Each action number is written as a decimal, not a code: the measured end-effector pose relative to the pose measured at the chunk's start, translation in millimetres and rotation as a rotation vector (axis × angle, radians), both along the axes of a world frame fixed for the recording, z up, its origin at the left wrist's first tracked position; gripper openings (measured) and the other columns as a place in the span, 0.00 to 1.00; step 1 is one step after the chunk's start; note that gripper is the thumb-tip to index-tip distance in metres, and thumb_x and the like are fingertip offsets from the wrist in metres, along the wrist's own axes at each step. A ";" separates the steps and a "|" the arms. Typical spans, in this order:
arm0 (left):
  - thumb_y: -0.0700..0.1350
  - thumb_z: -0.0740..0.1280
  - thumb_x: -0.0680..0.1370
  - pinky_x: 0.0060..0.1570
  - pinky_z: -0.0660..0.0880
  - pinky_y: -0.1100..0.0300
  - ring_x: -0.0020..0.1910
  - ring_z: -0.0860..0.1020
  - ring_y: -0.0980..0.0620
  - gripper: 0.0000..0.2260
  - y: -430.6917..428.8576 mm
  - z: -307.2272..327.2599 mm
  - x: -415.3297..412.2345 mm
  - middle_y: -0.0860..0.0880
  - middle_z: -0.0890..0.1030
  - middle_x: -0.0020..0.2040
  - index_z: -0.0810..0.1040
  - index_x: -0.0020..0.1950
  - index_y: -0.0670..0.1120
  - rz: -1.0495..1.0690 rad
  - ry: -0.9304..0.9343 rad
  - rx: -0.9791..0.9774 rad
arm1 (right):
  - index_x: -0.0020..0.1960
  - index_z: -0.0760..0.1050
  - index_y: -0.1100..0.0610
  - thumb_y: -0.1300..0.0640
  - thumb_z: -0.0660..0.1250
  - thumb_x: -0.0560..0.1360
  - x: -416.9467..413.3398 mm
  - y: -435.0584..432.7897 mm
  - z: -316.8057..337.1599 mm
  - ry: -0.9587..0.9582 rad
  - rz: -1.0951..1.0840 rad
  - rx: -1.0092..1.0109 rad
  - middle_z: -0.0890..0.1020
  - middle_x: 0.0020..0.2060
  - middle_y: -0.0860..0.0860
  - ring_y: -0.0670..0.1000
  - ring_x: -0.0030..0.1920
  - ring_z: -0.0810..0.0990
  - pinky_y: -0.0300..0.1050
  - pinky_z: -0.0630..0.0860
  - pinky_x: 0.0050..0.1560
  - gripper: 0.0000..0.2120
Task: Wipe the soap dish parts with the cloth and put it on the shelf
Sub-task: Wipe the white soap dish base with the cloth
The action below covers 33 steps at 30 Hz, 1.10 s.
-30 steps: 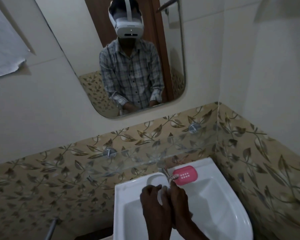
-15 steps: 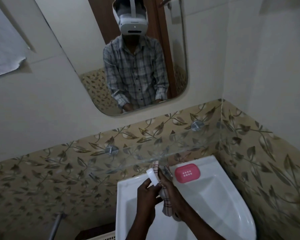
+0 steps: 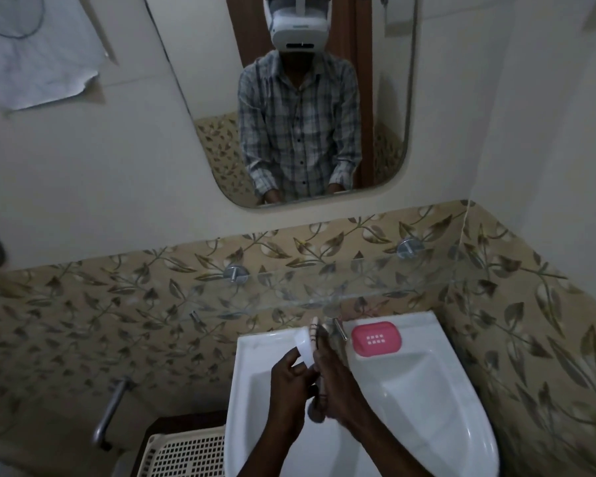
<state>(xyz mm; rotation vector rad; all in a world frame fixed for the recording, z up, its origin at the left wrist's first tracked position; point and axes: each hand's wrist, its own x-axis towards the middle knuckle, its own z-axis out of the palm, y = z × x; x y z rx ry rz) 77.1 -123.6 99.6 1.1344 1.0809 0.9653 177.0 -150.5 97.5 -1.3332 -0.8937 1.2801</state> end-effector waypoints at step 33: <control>0.35 0.69 0.70 0.45 0.83 0.48 0.49 0.86 0.44 0.21 6.6 -38.6 -119.7 0.38 0.85 0.56 0.77 0.63 0.39 0.422 -0.464 -0.227 | 0.76 0.62 0.55 0.69 0.55 0.78 -28.3 134.3 -62.7 -0.913 0.350 0.025 0.55 0.78 0.61 0.65 0.76 0.59 0.59 0.64 0.70 0.27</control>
